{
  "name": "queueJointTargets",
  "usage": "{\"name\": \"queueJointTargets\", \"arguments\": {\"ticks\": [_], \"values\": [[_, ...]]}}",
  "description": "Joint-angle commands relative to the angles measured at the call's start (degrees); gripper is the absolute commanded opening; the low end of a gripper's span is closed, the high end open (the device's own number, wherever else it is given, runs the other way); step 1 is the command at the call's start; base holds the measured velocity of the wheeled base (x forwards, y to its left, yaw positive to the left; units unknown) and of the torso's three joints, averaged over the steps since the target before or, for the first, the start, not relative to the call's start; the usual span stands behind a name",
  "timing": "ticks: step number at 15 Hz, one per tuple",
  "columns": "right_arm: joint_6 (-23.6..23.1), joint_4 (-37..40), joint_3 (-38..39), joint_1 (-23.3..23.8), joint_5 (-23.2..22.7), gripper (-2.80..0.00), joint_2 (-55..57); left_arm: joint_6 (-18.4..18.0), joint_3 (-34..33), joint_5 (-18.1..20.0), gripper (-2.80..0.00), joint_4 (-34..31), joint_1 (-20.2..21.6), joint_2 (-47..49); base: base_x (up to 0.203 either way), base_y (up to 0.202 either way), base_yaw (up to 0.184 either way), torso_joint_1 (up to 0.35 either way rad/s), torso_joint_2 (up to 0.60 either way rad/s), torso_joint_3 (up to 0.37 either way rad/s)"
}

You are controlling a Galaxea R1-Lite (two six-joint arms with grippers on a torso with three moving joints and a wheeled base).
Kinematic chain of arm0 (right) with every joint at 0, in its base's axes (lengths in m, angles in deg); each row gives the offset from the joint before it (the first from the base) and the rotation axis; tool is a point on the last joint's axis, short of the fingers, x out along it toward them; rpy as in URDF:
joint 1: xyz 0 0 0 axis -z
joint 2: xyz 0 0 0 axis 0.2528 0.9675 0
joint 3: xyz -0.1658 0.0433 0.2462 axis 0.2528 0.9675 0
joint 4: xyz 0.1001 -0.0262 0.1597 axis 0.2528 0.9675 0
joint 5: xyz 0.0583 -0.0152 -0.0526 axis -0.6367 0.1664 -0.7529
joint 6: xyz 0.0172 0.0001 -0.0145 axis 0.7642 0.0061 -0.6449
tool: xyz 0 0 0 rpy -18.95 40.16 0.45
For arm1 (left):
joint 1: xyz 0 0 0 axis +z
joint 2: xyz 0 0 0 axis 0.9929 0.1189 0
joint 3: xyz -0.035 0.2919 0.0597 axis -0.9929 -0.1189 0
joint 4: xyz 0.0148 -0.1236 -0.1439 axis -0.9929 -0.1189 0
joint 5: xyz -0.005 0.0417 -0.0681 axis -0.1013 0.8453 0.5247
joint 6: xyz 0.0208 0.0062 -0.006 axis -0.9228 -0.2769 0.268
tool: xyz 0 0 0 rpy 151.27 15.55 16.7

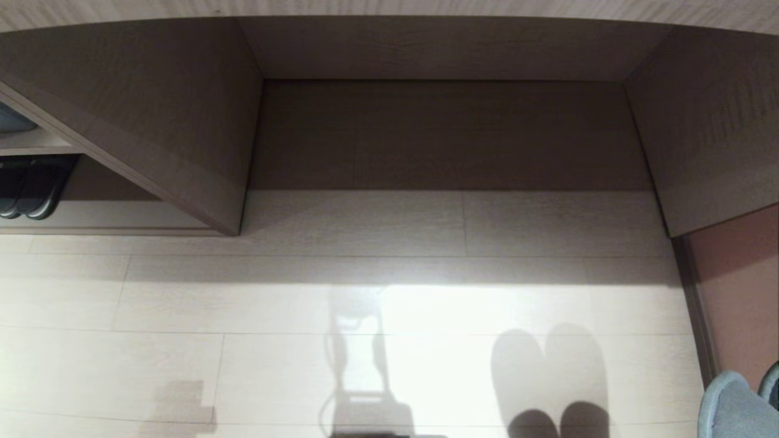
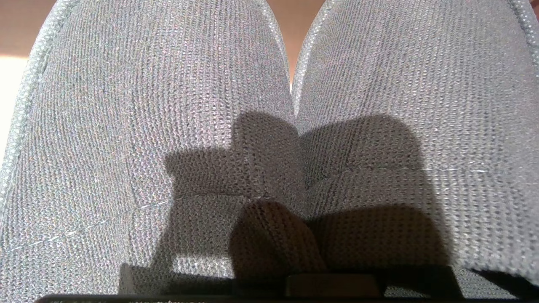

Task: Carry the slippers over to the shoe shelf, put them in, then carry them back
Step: Place the slippers into the shoe cabinet

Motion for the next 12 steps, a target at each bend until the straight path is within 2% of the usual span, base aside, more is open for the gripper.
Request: {"name": "queueJointTargets", "arguments": {"ticks": [1, 12], "values": [[-0.04, -0.04, 0.0, -0.03, 0.0, -2.8, 0.16, 0.04, 0.0, -0.02, -2.8, 0.04, 0.0, 0.05, 0.0, 0.0, 0.0, 0.0, 0.0, 0.205], [-0.04, -0.04, 0.0, -0.03, 0.0, -2.8, 0.16, 0.04, 0.0, -0.02, -2.8, 0.04, 0.03, 0.05, 0.0, 0.0, 0.0, 0.001, 0.0, 0.202]]}}
